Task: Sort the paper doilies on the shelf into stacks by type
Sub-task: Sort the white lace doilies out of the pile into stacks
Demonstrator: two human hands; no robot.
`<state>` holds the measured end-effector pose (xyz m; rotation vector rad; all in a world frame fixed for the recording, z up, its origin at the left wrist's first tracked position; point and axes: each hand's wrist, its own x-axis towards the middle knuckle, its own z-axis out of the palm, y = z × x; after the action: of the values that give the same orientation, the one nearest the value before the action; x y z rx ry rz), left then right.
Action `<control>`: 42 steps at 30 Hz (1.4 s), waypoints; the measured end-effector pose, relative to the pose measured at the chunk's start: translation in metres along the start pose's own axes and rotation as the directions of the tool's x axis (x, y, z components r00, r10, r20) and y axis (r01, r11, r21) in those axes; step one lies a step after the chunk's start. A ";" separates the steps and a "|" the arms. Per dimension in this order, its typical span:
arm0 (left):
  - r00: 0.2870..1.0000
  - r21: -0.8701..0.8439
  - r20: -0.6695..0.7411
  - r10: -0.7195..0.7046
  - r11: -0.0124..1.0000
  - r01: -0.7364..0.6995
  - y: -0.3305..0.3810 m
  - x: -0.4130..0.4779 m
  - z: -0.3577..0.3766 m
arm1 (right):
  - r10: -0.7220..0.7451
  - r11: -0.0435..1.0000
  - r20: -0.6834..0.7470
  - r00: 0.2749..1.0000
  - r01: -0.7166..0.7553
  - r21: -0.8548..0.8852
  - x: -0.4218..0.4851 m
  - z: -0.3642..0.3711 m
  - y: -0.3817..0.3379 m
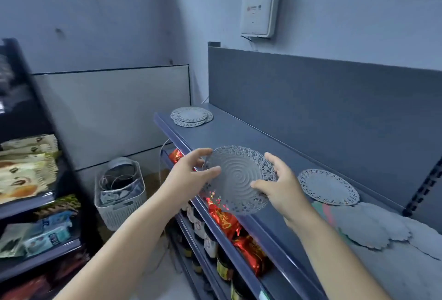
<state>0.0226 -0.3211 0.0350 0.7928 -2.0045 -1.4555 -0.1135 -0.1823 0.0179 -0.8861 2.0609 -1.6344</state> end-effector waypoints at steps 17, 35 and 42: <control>0.989 0.106 0.084 -0.122 0.988 0.113 -0.097 0.207 -0.151 | 0.054 0.983 -0.021 0.998 -0.057 -0.174 0.188 0.191 -0.008; 0.961 0.762 0.263 0.087 0.591 -0.263 -0.116 0.487 -0.163 | 0.037 0.787 -0.207 0.978 -0.156 -0.597 0.426 0.247 -0.001; 0.815 0.737 0.471 0.337 0.358 -0.574 -0.114 0.547 -0.155 | 0.093 0.671 -0.406 0.909 -0.358 -0.649 0.435 0.252 0.013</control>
<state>-0.2248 -0.8450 0.0117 0.2868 -2.8562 -0.0990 -0.2784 -0.6558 -0.0182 -0.5081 3.0031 -0.8527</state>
